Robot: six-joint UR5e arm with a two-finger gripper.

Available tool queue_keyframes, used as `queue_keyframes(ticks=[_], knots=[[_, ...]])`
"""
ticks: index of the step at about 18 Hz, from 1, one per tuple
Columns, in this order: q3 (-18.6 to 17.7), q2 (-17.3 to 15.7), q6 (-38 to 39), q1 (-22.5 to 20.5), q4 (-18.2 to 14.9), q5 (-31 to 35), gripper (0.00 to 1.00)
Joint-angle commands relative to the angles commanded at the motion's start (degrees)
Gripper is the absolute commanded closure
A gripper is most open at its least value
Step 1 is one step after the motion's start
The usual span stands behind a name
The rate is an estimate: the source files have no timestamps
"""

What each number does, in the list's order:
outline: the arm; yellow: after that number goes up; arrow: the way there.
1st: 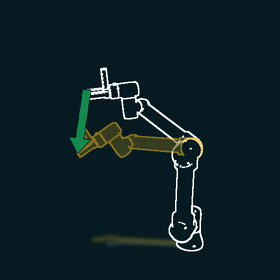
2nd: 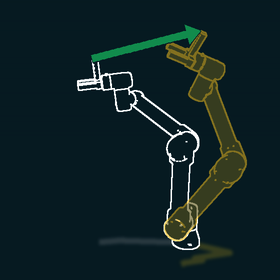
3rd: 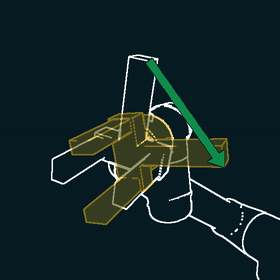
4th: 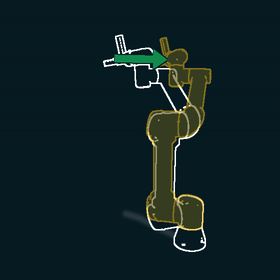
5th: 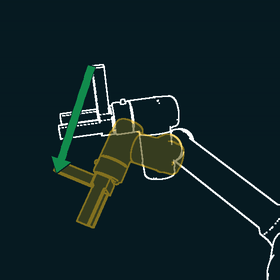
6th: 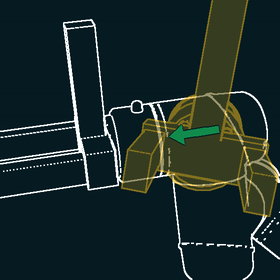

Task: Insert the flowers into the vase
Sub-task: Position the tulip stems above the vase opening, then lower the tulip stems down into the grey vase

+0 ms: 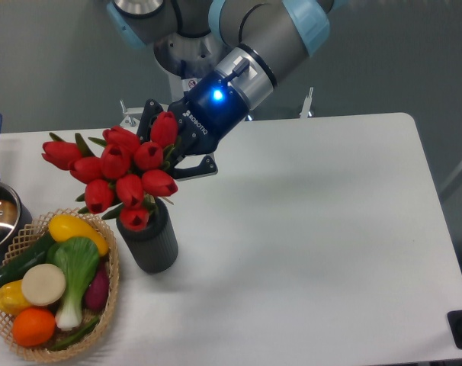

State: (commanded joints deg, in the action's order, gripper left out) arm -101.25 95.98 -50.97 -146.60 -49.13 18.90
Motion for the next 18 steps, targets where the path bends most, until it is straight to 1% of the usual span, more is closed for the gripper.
queue_keyframes(ticks=[3,6,11,16,18], knots=[[-0.8,0.0,-0.5,0.0,0.0,0.1,0.94],[-1.2,0.7,-0.6,0.3,0.0,0.1,0.92],[-1.2,2.7,-0.6,1.5,0.1,0.1,0.9],[-1.5,5.3,-0.7,2.6,0.9,0.4,0.88],[-2.4,5.2,-1.4,2.7,1.1,0.4,0.88]])
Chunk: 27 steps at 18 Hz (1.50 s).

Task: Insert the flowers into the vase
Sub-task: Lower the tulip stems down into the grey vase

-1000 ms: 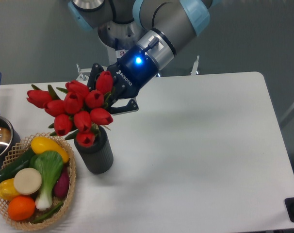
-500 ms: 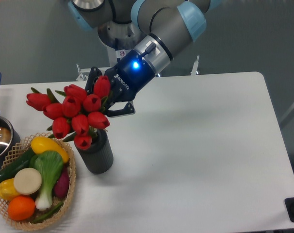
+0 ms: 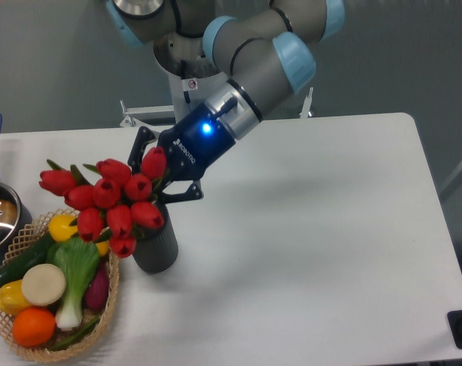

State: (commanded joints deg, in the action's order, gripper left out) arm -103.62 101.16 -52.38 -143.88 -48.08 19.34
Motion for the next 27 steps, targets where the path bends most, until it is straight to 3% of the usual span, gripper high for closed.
queue_keyframes(ticks=[8,13,17,19,25,27], knots=[[-7.5,-2.0,-7.5,0.0,0.1,0.1,0.84],[-8.1,-1.1,-8.6,0.1,0.2,1.2,0.79],[-8.5,0.5,-10.6,0.2,0.2,3.5,0.7],[-9.0,0.9,-11.4,0.2,0.1,4.2,0.6],[-11.4,0.7,-12.2,-0.7,-0.1,4.5,0.05],[-12.0,0.2,-11.8,-1.1,-0.1,5.4,0.0]])
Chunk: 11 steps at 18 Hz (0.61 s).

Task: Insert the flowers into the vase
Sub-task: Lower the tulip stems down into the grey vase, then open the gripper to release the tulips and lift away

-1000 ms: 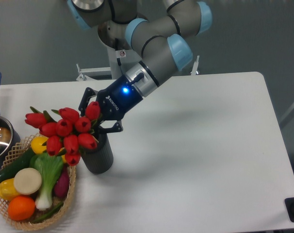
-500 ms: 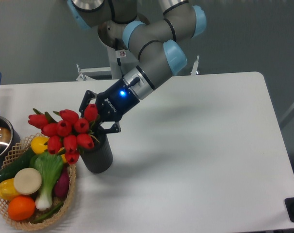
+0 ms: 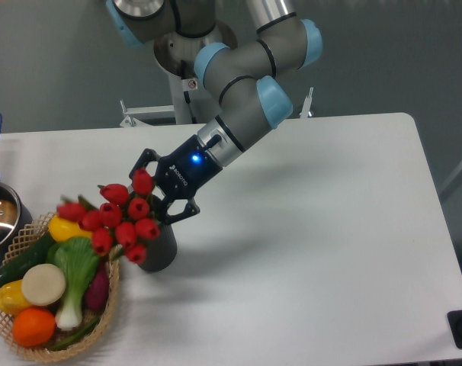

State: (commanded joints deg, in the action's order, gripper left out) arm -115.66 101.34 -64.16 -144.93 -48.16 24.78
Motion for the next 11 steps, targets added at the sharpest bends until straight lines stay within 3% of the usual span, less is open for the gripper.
queue_keyframes(ticks=[9,11], knots=[[-4.6,-5.4,-0.3,-3.7,-0.2,1.7,0.0],[-5.4,-6.5,-0.3,-4.5,-0.2,5.2,0.0]])
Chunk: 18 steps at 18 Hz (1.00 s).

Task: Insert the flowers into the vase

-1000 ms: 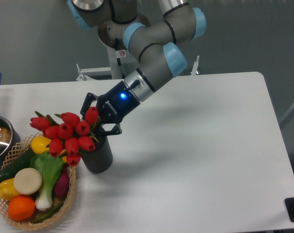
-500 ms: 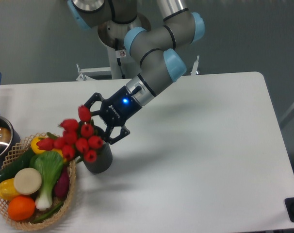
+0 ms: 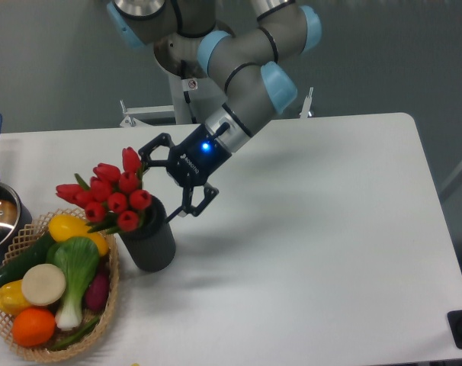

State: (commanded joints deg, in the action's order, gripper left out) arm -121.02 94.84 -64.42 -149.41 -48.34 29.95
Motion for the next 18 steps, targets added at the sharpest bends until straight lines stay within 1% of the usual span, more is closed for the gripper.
queue_keyframes(ticks=[2,4,6,8,10,12,14,16,18], knots=[[0.0,-0.5,0.2,-1.0,-0.1,3.6,0.0],[0.2,-2.0,0.2,-2.7,-0.2,6.8,0.0],[0.3,-4.0,0.0,-4.5,-0.2,11.6,0.0],[1.5,-5.6,-0.2,-6.1,-0.2,19.3,0.0],[4.5,-5.9,-0.2,-6.6,-0.2,28.0,0.0],[7.1,-5.4,-0.3,-7.5,-0.1,35.8,0.0],[8.9,-4.2,-0.7,-8.9,-0.2,40.0,0.0],[10.0,-2.1,-3.1,-9.8,-0.1,46.0,0.0],[11.6,0.2,-4.6,-10.6,-0.3,54.8,0.0]])
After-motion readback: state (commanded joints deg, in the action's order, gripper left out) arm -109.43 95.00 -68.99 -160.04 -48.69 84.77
